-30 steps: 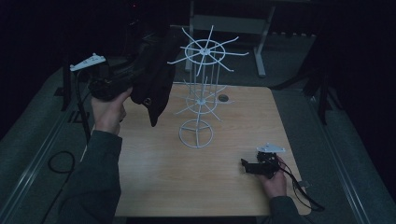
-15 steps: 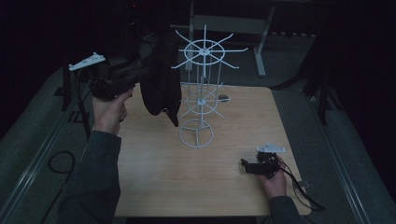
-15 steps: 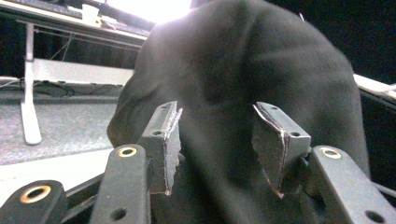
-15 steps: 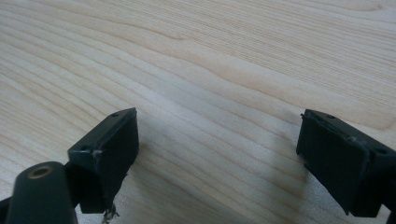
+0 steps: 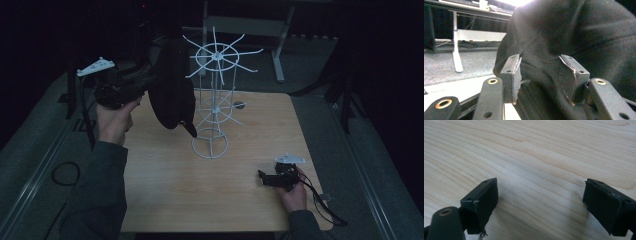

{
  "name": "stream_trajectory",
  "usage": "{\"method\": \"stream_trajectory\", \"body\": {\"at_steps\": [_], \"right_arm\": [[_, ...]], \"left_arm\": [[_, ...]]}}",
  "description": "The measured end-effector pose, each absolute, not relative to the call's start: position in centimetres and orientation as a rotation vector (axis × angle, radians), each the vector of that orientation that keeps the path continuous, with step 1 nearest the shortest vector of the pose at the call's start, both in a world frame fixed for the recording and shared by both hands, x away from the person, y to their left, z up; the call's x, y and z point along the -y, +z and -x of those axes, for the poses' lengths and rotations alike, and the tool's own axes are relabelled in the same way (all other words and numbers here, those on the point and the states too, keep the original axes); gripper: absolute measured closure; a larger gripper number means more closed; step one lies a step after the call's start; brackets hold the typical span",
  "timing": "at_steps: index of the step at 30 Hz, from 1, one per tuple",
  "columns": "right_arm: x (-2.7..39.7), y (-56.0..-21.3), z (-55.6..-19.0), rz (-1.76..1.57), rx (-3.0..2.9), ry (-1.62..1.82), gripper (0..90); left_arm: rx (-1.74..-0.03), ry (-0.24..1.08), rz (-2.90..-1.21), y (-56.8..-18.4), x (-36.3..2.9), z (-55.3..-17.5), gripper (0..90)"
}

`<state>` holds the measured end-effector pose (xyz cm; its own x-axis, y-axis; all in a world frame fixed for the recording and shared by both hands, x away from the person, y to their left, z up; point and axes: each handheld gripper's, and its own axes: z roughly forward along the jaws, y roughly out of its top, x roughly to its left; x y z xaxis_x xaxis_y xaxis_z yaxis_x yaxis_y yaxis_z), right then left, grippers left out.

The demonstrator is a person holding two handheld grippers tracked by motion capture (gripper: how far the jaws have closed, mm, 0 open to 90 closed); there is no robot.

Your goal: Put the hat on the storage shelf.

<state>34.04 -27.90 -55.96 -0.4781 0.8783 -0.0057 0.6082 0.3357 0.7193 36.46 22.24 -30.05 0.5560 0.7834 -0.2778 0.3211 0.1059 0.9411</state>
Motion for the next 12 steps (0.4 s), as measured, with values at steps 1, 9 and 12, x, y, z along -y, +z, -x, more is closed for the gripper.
{"method": "stream_trajectory", "body": {"at_steps": [1,9,12], "right_arm": [[27.91,-55.96,-34.04,-1.309,-2.211,0.934,12.6],[27.90,-55.96,-34.04,-1.310,-2.212,0.934,12.6],[27.91,-55.96,-34.04,-1.309,-2.212,0.934,12.6]], "left_arm": [[-0.997,0.445,-1.485,-30.05,-22.17,-36.45,53.3],[-1.020,0.480,-1.515,-30.05,-22.03,-36.25,53.2],[-1.030,0.499,-1.523,-30.06,-22.14,-36.07,52.9]]}}
